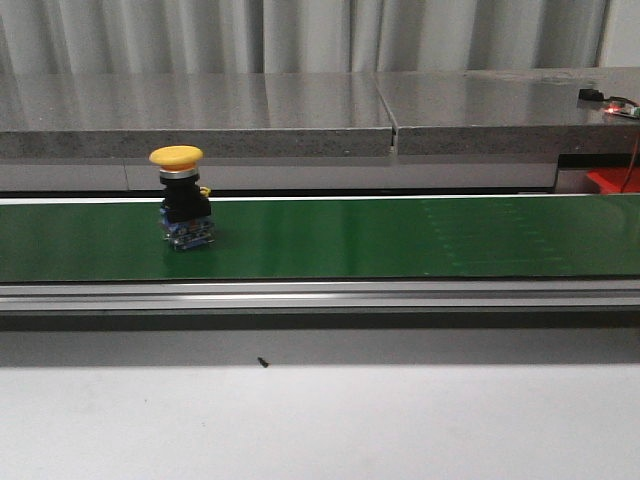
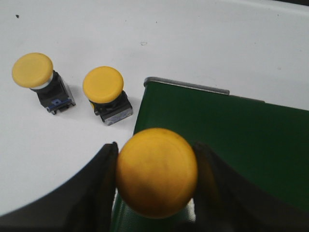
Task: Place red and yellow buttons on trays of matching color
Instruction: 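Place the second yellow button on the belt's near end, then lower the right gripper onto the first yellow button at the belt's far end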
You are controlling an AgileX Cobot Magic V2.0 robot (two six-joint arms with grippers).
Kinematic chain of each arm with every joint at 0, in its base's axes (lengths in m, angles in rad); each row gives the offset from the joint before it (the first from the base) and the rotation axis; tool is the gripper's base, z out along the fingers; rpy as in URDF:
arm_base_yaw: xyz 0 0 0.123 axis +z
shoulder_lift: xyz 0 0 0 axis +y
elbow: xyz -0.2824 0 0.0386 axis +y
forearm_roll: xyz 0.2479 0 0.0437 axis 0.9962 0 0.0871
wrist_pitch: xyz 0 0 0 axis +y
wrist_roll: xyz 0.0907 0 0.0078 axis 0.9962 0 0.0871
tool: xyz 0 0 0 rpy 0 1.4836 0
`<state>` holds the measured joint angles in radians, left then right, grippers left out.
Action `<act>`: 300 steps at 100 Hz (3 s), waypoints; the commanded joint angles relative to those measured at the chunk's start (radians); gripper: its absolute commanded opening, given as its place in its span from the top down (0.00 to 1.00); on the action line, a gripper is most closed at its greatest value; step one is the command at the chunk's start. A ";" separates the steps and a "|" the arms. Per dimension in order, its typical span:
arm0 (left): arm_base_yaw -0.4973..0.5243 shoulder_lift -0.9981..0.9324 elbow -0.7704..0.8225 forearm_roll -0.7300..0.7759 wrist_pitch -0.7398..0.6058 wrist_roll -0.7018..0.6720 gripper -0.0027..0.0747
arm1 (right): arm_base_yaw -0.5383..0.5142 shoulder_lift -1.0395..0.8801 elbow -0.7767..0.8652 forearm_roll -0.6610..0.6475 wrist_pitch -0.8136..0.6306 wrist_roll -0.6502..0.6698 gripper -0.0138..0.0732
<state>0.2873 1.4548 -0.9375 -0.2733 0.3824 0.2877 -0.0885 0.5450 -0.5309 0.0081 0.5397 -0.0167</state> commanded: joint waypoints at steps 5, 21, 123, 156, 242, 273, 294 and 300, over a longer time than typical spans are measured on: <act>-0.008 -0.035 -0.026 -0.003 -0.029 -0.001 0.58 | 0.001 0.002 -0.026 -0.008 -0.072 -0.003 0.92; -0.008 -0.037 -0.026 -0.008 0.003 -0.001 0.23 | 0.001 0.002 -0.026 -0.008 -0.072 -0.003 0.92; -0.396 -0.494 -0.007 -0.097 0.207 0.000 0.99 | 0.001 0.002 -0.026 -0.008 -0.072 -0.003 0.92; -0.400 -0.727 0.171 -0.104 0.208 -0.002 0.99 | 0.002 0.002 -0.026 -0.008 -0.061 -0.003 0.92; -0.400 -0.939 0.254 -0.095 0.265 -0.002 0.99 | 0.289 0.642 -0.585 0.115 0.305 -0.037 0.14; -0.400 -0.939 0.254 -0.096 0.265 -0.002 0.99 | 0.317 0.919 -0.740 0.234 0.316 -0.166 0.14; -0.400 -0.939 0.254 -0.096 0.265 -0.002 0.99 | 0.317 1.060 -0.803 0.236 0.254 -0.188 0.14; -0.400 -0.939 0.254 -0.096 0.265 -0.002 0.99 | 0.317 1.089 -0.815 0.236 0.252 -0.199 0.15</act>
<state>-0.1048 0.5118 -0.6570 -0.3490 0.7077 0.2894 0.2272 1.6403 -1.2976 0.2266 0.8368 -0.1892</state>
